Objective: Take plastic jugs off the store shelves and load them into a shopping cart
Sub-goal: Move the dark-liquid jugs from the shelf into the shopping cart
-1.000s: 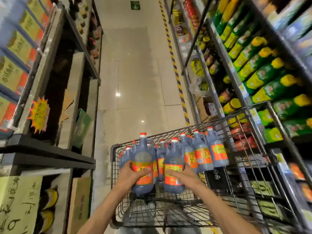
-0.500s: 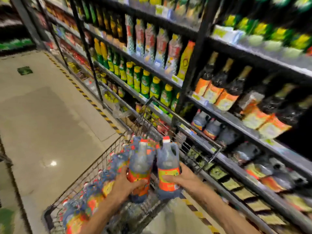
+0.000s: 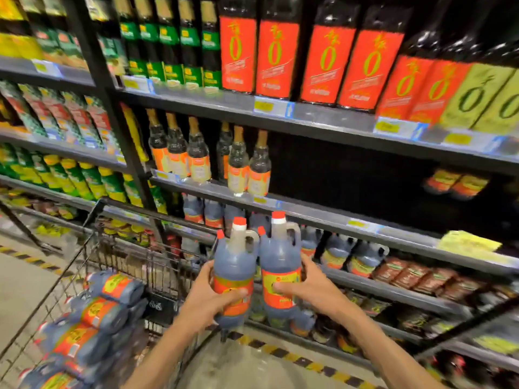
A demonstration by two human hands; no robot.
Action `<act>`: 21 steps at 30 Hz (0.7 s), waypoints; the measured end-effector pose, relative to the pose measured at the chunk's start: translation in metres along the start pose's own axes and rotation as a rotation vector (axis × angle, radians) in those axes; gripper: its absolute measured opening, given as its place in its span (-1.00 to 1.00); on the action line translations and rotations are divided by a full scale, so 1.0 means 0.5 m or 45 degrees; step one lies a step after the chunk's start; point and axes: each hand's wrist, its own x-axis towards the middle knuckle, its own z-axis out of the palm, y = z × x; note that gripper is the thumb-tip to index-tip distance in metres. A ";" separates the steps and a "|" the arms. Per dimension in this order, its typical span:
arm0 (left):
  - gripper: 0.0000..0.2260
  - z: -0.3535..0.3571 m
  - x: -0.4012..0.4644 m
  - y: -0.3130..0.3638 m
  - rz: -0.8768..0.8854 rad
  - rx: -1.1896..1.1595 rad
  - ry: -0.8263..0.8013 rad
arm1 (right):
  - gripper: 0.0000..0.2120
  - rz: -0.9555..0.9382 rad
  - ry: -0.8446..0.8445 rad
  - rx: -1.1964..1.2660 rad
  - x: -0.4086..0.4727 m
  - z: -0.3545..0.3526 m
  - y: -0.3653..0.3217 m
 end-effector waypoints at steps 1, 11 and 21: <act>-0.28 0.039 0.009 0.015 0.019 0.005 -0.036 | -0.29 0.005 0.038 0.022 -0.020 -0.034 0.004; -0.21 0.383 0.158 0.149 0.171 0.058 -0.408 | -0.32 0.060 0.508 0.211 -0.151 -0.346 0.068; -0.50 0.734 0.343 0.283 0.178 0.057 -0.650 | -0.39 0.095 0.903 0.290 -0.209 -0.605 0.080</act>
